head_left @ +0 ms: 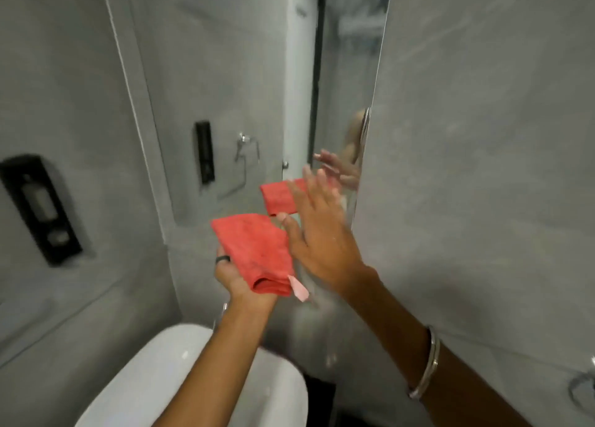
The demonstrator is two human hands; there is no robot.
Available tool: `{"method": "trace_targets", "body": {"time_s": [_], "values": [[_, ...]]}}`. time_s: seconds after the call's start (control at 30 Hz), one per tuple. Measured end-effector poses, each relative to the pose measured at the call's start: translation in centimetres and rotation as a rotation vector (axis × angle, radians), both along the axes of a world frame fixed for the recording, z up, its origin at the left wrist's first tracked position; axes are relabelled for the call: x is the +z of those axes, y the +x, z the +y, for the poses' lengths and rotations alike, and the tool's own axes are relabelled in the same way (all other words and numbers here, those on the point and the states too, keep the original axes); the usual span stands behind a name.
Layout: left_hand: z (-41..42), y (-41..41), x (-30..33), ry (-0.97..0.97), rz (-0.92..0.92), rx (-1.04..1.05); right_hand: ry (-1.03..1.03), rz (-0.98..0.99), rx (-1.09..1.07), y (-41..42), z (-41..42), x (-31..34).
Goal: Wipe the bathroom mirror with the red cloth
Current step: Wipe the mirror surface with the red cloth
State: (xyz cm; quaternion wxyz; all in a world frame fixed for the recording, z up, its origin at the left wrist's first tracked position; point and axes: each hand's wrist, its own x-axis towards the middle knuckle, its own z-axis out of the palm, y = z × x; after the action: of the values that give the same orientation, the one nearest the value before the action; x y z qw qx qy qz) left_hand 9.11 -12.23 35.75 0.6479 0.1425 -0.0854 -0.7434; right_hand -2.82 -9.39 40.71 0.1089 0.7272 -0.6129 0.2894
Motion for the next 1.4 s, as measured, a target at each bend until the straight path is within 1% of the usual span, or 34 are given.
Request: {"method": "trace_targets", "body": {"time_s": [0.03, 0.1, 0.13, 0.17, 0.2, 0.23, 0.27, 0.3, 0.33, 0.4, 0.43, 0.47, 0.5, 0.57, 0.63, 0.73, 0.8, 0.83, 0.87, 0.93, 1.0, 1.1, 1.17, 1.23, 1.3, 1.4], "values": [[-1.4, 0.0, 2.1, -0.092, 0.068, 0.027, -0.105, 0.031, -0.056, -0.7, -0.8, 2.7], [-4.1, 0.0, 7.0, -0.206, 0.067, 0.212, -0.281, 0.038, -0.169, -2.4, -1.9, 7.8], [-5.5, -0.2, 9.9, -0.258, 0.033, 0.346, -0.363, 0.06, -0.232, -3.4, -2.5, 10.0], [-6.1, -0.4, 12.8, -0.353, 0.025, 0.464, -0.445, 0.085, -0.307, -4.6, -2.9, 12.0], [-6.9, -0.7, 15.6, -0.477, -0.049, 0.62, -0.524, 0.105, -0.376, -5.9, -3.3, 14.5], [-8.1, -1.4, 17.7, -0.619, -0.188, 0.802, -0.566, 0.114, -0.438, -7.2, -3.7, 16.5], [-9.4, -2.1, 19.7, -0.708, -0.377, 0.944, -0.58, 0.116, -0.487, -8.5, -4.0, 18.0], [-10.8, -2.7, 22.2, -0.731, -0.568, 1.02, -0.584, 0.121, -0.525, -9.8, -4.3, 19.2], [-12.0, -3.2, 24.4, -0.751, -0.773, 1.042, -0.587, 0.128, -0.554, -11.0, -4.6, 19.8], [-14.5, -4.6, 28.0, -0.739, -1.259, 1.121, -0.636, 0.174, -0.588, -13.1, -5.6, 20.3], [-15.5, -5.2, 29.1, -0.703, -1.472, 1.172, -0.662, 0.204, -0.599, -13.7, -6.2, 20.1], [-16.5, -5.8, 30.5, -0.673, -1.61, 1.24, -0.691, 0.223, -0.611, -14.2, -6.7, 20.2], [-17.0, -6.1, 31.8, -0.657, -1.652, 1.281, -0.711, 0.234, -0.623, -14.5, -7.1, 20.2], [-17.2, -6.5, 34.7, -0.681, -1.632, 1.312, -0.74, 0.258, -0.631, -15.0, -7.8, 20.4], [-17.0, -6.9, 37.5, -0.738, -1.643, 1.369, -0.771, 0.271, -0.626, -15.2, -7.9, 20.4], [-17.2, -7.9, 40.4, -0.889, -1.753, 1.456, -0.808, 0.289, -0.618, -15.5, -8.3, 20.0], [-17.1, -8.4, 40.8, -1.025, -1.846, 1.523, -0.825, 0.282, -0.621, -15.7, -8.4, 20.0], [-17.1, -8.5, 40.9, -1.114, -1.882, 1.572, -0.831, 0.284, -0.628, -15.7, -8.4, 20.0], [-17.0, -8.3, 40.8, -1.243, -1.902, 1.608, -0.837, 0.283, -0.63, -15.7, -8.5, 20.0], [-16.8, -7.7, 40.3, -1.498, -1.894, 1.657, -0.844, 0.272, -0.624, -15.6, -8.5, 20.1], [-16.4, -7.2, 39.6, -1.65, -1.889, 1.673, -0.845, 0.268, -0.614, -15.4, -8.5, 19.9], [-15.9, -7.7, 36.5, -1.818, -1.92, 1.686, -0.833, 0.263, -0.601, -15.1, -8.3, 17.8], [-15.6, -8.0, 33.3, -1.924, -1.938, 1.666, -0.827, 0.273, -0.588, -15.3, -8.1, 15.8], [-15.5, -7.9, 29.4, -1.979, -1.926, 1.626, -0.813, 0.277, -0.529, -15.7, -7.6, 13.4], [-15.6, -7.9, 24.6, -2.038, -1.879, 1.588, -0.784, 0.286, -0.472, -16.5, -7.0, 10.6], [-16.0, -8.0, 15.8, -2.201, -1.804, 1.477, -0.751, 0.338, -0.421, -18.5, -6.1, 6.2]]}}
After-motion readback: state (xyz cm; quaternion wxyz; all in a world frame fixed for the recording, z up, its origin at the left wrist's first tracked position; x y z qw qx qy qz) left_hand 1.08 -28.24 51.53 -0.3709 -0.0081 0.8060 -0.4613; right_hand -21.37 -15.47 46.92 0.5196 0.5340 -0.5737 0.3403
